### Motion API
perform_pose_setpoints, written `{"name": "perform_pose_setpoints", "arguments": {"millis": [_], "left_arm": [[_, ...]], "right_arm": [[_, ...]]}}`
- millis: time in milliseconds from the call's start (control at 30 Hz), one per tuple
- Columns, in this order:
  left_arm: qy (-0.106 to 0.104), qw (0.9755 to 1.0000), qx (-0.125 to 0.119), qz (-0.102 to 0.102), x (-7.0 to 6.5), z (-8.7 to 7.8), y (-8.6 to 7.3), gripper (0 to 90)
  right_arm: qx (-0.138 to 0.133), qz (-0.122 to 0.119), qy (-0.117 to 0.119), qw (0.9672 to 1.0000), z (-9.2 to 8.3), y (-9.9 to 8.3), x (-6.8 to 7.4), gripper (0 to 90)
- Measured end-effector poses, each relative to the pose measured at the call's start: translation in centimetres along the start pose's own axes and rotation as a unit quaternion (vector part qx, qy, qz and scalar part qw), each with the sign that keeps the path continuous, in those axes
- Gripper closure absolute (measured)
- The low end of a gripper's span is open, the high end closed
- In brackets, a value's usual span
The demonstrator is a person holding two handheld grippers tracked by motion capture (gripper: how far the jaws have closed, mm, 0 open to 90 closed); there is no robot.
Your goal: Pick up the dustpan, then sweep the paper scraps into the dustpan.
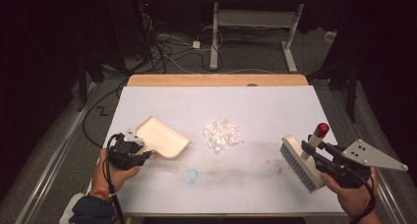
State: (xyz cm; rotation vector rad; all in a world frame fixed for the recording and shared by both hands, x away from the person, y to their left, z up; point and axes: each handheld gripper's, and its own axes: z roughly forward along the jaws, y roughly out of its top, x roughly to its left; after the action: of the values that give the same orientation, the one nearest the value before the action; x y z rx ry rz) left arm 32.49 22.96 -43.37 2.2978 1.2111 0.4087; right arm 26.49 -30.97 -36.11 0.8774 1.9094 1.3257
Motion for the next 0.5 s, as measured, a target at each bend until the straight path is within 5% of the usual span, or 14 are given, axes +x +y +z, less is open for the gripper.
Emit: {"name": "perform_pose_setpoints", "arguments": {"millis": [500], "left_arm": [[-0.034, 0.9979, 0.020, 0.051, -2.3, -0.9, -1.7, 63.9]], "right_arm": [[0.012, -0.001, -0.004, 0.9999, 3.4, 1.0, -1.0, 70.5]]}}
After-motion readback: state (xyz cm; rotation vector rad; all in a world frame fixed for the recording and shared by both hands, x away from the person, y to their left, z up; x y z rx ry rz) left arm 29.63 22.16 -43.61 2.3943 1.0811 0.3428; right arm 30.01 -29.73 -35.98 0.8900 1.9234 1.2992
